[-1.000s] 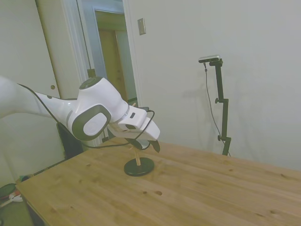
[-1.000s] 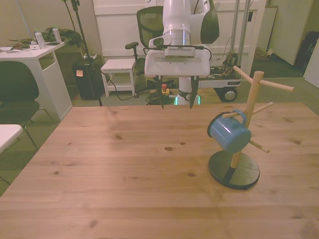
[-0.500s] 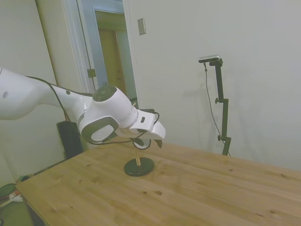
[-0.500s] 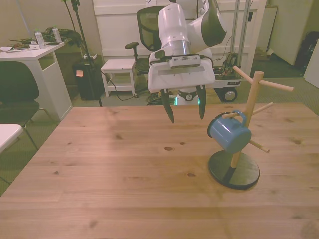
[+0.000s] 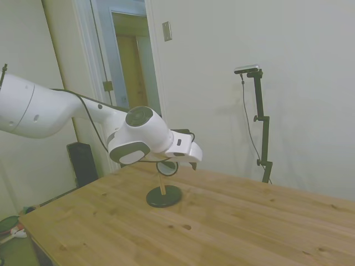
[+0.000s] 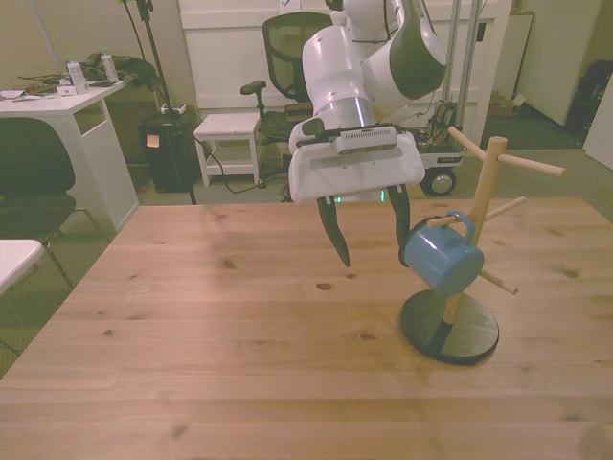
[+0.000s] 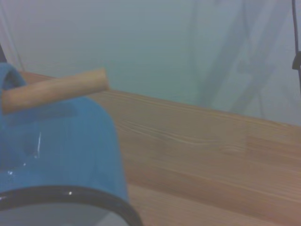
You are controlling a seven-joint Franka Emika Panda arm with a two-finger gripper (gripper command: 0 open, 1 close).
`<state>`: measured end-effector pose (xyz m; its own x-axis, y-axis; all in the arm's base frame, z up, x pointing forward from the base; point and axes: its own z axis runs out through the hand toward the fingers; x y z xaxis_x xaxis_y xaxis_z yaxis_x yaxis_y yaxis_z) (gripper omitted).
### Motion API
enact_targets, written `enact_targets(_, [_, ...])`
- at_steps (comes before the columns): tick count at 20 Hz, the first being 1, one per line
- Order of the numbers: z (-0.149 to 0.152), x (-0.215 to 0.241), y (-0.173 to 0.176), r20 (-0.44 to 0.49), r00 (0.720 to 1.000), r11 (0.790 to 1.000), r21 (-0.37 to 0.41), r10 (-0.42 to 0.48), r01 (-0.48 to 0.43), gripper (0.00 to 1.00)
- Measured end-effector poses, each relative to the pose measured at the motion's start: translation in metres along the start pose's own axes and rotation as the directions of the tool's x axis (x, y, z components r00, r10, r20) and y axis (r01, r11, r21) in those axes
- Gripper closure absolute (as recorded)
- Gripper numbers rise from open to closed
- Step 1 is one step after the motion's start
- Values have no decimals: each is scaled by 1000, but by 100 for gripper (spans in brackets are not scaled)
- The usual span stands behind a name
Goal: Unload the mug
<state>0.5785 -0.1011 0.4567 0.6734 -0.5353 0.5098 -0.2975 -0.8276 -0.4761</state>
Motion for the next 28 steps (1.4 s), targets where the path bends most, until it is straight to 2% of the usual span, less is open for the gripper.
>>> enact_targets(3, [13, -2, -6, 21, 1000, 1000, 5, -17, 17, 0])
enact_targets(9, [17, -3, -22, 20, 998, 997, 49, -52, 51, 0])
enact_targets(14, [32, -4, -29, 37, 996, 995, 69, -78, 76, 0])
enact_targets(15, [33, -3, -29, 37, 996, 995, 70, -78, 75, 100])
enact_targets(28, [33, 2, -31, 39, 995, 992, 86, -96, 93, 100])
